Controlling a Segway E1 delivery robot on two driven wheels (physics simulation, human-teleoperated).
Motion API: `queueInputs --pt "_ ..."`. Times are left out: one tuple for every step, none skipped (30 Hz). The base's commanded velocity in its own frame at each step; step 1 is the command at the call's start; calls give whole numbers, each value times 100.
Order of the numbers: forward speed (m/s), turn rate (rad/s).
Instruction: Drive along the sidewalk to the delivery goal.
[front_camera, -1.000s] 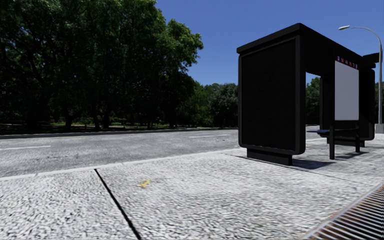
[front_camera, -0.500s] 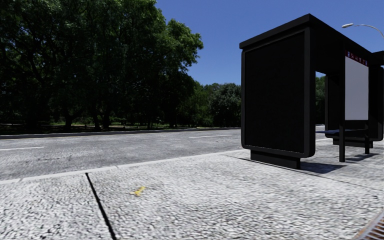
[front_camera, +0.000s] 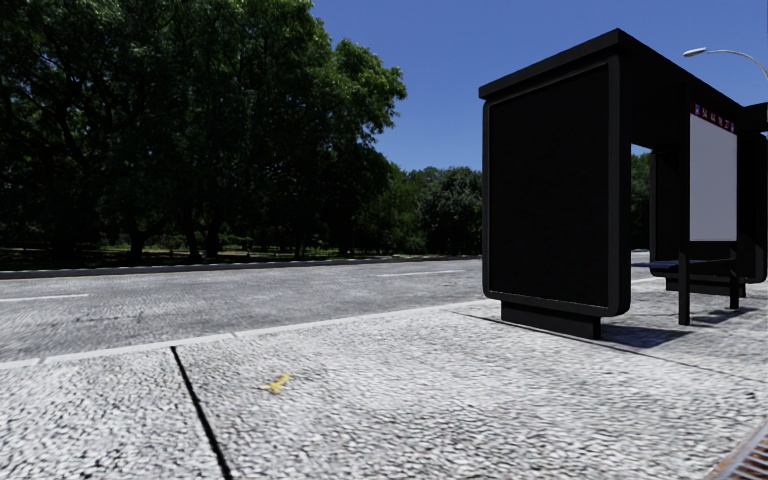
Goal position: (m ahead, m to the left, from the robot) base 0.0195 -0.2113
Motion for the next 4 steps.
queueInputs --pt "0 0" --pt "0 0" --pt "0 0" --pt "0 0"
